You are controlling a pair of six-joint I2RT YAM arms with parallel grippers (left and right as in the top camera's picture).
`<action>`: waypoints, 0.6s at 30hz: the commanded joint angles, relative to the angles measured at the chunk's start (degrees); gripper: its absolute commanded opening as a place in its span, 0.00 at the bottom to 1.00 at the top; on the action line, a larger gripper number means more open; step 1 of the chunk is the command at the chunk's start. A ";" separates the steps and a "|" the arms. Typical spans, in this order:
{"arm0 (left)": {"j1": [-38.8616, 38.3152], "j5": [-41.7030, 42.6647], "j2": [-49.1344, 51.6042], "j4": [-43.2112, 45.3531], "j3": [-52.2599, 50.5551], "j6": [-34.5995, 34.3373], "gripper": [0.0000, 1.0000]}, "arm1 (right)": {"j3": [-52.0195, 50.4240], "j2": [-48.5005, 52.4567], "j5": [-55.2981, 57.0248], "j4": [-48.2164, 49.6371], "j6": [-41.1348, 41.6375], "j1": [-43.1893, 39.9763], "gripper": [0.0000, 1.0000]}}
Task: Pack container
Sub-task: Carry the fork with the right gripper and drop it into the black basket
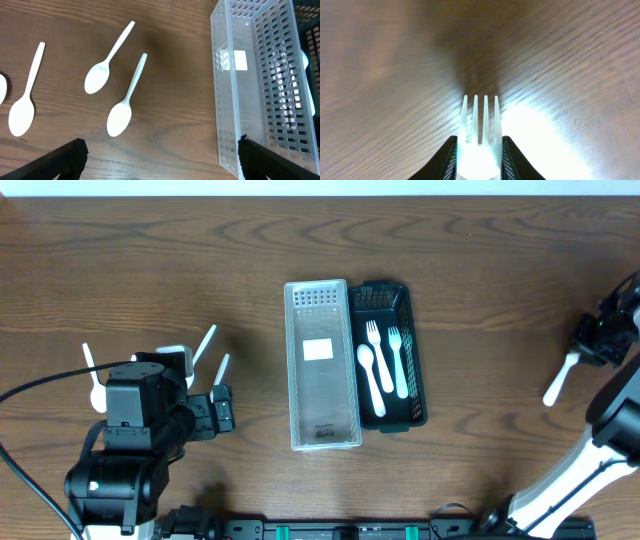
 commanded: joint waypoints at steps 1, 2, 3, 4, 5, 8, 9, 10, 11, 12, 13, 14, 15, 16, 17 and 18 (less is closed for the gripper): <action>-0.02 -0.26 -0.04 0.04 0.85 -0.09 0.98 | 0.92 -14.10 -3.37 -0.37 1.68 5.35 0.03; -0.02 -0.26 -0.04 0.04 0.85 -0.09 0.98 | 0.92 -17.27 -3.37 -0.50 1.66 7.26 0.03; -0.02 -0.26 -0.04 0.04 0.85 -0.11 0.98 | 0.92 -19.61 -3.34 -0.66 1.62 8.83 0.03; -0.02 -0.26 -0.04 0.04 0.85 -0.11 0.98 | 0.94 -23.02 -3.28 -0.68 1.57 11.54 0.03; -0.02 -0.26 -0.04 0.04 0.85 -0.11 0.98 | 0.94 -25.00 -3.13 -0.68 1.60 13.31 0.03; -0.02 -0.26 -0.04 0.02 0.85 -0.11 0.98 | 0.92 -31.45 -3.02 -0.98 1.60 21.18 0.02; -0.02 -0.26 -0.04 0.02 0.85 -0.11 0.98 | 0.92 -32.96 -2.69 -1.38 1.66 24.17 0.02; -0.02 -0.26 -0.04 0.04 0.85 -0.11 0.98 | 0.92 -33.97 -2.67 -1.75 1.66 26.75 0.02; -0.02 -0.26 -0.04 0.02 0.85 -0.11 0.98 | 0.92 -34.62 -2.62 -2.16 1.84 29.68 0.02; -0.02 -0.26 -0.04 0.02 0.85 -0.11 0.98 | 0.92 -34.82 -2.14 -2.64 2.43 32.54 0.02; -0.02 -0.24 -0.04 0.02 0.85 -0.11 0.98 | 0.92 -34.77 -1.18 -3.28 3.41 35.30 0.02; -0.02 -0.26 -0.04 0.02 0.85 -0.11 0.98 | 0.83 -34.45 -0.46 -3.76 3.96 37.53 0.02; -0.02 -0.26 -0.04 0.02 0.85 -0.11 0.98 | 0.79 -33.86 0.39 -4.44 4.48 39.89 0.02; -0.02 -0.26 -0.04 0.04 0.85 -0.11 0.98 | 0.76 -33.27 0.94 -4.98 4.63 41.72 0.02; -0.02 -0.24 -0.04 0.04 0.85 -0.11 0.98 | 0.66 -32.52 1.40 -5.49 4.63 43.50 0.02; -0.02 -0.24 -0.04 0.02 0.85 -0.11 0.98 | 0.42 -31.45 1.60 -5.92 4.63 45.51 0.02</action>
